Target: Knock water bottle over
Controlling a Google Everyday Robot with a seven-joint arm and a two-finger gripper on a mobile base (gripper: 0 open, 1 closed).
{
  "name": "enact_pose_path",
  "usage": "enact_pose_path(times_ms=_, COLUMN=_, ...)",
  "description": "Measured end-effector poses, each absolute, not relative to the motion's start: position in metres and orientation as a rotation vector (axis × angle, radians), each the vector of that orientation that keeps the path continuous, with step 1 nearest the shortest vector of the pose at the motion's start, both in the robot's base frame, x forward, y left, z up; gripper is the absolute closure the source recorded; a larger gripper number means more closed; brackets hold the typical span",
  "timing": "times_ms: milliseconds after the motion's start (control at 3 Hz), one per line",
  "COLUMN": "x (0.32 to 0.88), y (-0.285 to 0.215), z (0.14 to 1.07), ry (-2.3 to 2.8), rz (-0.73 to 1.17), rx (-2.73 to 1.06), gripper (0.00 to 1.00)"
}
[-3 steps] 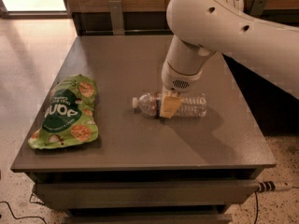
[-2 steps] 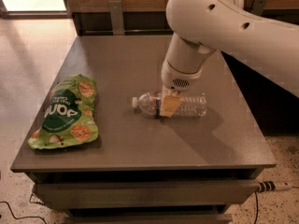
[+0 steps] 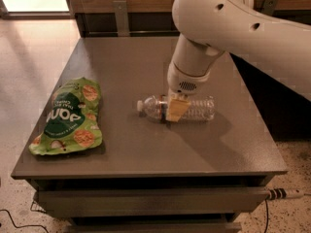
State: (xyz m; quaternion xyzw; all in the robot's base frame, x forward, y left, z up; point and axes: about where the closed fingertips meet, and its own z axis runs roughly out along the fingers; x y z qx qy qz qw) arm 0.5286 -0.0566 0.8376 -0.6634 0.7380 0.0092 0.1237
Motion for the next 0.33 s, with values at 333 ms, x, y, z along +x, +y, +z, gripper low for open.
enact_pose_path(times_ms=333, x=0.5281, y=-0.0567, z=0.838, ry=2.151, rz=0.025, rx=-1.934, gripper=0.0)
